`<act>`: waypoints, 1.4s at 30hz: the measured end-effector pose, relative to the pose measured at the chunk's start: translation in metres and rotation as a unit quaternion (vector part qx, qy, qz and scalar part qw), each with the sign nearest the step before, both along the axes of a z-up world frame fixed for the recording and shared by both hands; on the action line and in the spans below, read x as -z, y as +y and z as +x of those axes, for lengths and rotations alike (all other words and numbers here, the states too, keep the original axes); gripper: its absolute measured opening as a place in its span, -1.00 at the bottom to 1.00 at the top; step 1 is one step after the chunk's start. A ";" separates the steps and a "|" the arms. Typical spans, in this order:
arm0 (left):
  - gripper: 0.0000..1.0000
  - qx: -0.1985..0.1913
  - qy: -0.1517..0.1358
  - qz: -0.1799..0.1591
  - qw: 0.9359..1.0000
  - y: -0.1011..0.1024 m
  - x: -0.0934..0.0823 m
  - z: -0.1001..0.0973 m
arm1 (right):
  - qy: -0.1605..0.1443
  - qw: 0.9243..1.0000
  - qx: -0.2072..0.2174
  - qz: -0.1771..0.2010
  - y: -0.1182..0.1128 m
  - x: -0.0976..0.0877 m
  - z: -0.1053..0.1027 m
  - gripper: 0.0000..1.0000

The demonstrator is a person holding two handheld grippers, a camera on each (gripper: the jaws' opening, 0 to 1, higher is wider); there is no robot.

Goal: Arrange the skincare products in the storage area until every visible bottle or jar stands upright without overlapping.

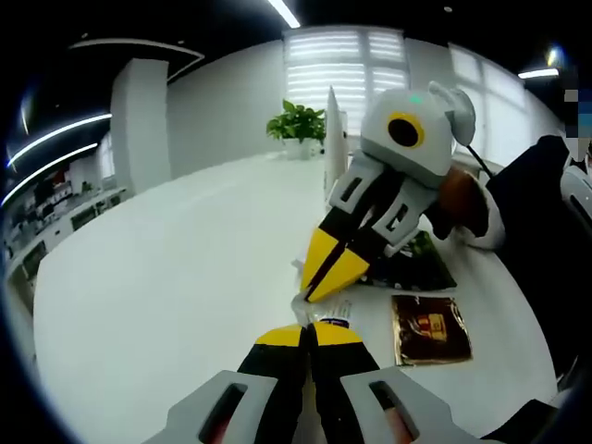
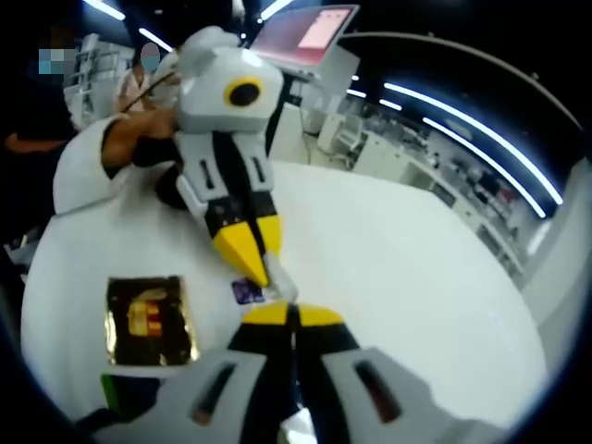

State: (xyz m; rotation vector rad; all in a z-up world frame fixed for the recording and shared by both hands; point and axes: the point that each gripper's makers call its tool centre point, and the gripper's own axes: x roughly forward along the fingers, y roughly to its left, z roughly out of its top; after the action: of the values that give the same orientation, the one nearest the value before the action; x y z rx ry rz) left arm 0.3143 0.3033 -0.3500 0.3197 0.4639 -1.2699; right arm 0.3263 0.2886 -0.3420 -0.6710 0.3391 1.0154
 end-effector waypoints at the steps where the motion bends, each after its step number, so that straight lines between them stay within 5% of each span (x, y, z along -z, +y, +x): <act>1: -0.99 0.000 -0.001 0.002 1.000 0.000 0.000 -0.001 | 0.000 1.000 0.000 -0.001 0.000 0.000 0.001 -1.00; 22: -0.99 -0.007 -0.022 0.026 0.999 -0.002 0.003 -0.006 | -0.007 1.000 -0.005 -0.004 0.001 0.003 0.004 -0.97; 31: -0.99 -0.008 -0.025 0.027 0.999 -0.005 0.005 -0.012 | -0.028 1.000 0.009 -0.006 -0.005 -0.002 0.014 -0.77; 39: -0.99 -0.008 -0.024 0.026 0.999 -0.008 0.005 -0.013 | -0.049 0.998 0.002 0.033 0.002 -0.021 0.015 -0.91; 42: -0.99 -0.008 -0.023 0.026 0.999 -0.005 0.004 -0.009 | -0.033 0.999 -0.013 0.033 0.003 -0.019 0.009 -0.92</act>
State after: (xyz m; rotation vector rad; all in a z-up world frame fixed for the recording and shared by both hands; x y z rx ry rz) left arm 0.3051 0.2979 -0.3544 0.3887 0.4597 -1.2341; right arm 0.3357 0.2916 -0.3229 -0.6489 0.2380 1.0222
